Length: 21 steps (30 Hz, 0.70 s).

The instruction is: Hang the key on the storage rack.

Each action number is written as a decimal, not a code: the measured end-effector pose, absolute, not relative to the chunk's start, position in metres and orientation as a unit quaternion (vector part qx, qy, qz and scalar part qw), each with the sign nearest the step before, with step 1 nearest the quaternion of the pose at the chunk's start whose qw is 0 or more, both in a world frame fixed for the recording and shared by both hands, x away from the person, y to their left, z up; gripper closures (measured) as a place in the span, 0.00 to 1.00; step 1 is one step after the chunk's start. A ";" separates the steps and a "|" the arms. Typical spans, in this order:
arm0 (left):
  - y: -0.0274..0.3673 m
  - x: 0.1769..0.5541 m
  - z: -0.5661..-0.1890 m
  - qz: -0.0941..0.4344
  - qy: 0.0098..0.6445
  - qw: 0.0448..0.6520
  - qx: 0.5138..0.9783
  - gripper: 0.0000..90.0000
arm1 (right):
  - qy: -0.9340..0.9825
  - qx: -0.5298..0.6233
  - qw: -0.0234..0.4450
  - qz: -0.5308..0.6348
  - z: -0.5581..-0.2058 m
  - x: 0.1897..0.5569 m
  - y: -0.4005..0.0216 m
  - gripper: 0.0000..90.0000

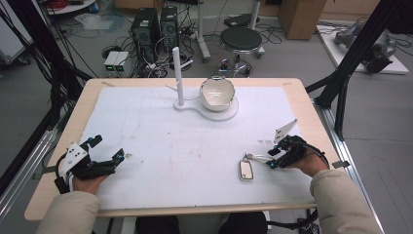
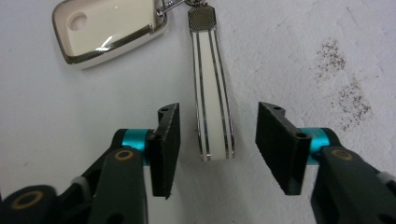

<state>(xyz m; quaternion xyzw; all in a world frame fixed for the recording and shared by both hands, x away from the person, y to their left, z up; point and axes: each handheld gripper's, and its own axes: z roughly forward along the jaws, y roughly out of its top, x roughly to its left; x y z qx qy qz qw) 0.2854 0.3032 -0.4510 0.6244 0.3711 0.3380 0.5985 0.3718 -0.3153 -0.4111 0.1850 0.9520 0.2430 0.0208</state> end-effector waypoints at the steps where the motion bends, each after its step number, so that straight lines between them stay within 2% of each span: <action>1: 0.303 0.285 -0.451 0.338 0.371 0.599 0.624 0.02 | 0.952 0.187 0.018 0.244 -0.412 0.372 -0.316 0.60; 2: 0.303 0.285 -0.451 0.338 0.371 0.599 0.624 0.02 | 0.951 0.187 0.015 0.245 -0.413 0.372 -0.317 0.63; 3: 0.303 0.285 -0.451 0.338 0.371 0.599 0.624 0.02 | 0.955 0.178 0.015 0.238 -0.415 0.372 -0.317 0.73; 4: 0.303 0.285 -0.451 0.339 0.371 0.599 0.624 0.02 | 0.955 0.178 0.015 0.238 -0.415 0.372 -0.317 0.73; 5: 0.303 0.285 -0.451 0.338 0.371 0.599 0.624 0.02 | 0.957 0.169 0.018 0.235 -0.414 0.371 -0.316 0.80; 21: 0.303 0.286 -0.451 0.338 0.371 0.598 0.625 0.02 | 0.957 0.161 0.013 0.242 -0.412 0.371 -0.314 0.82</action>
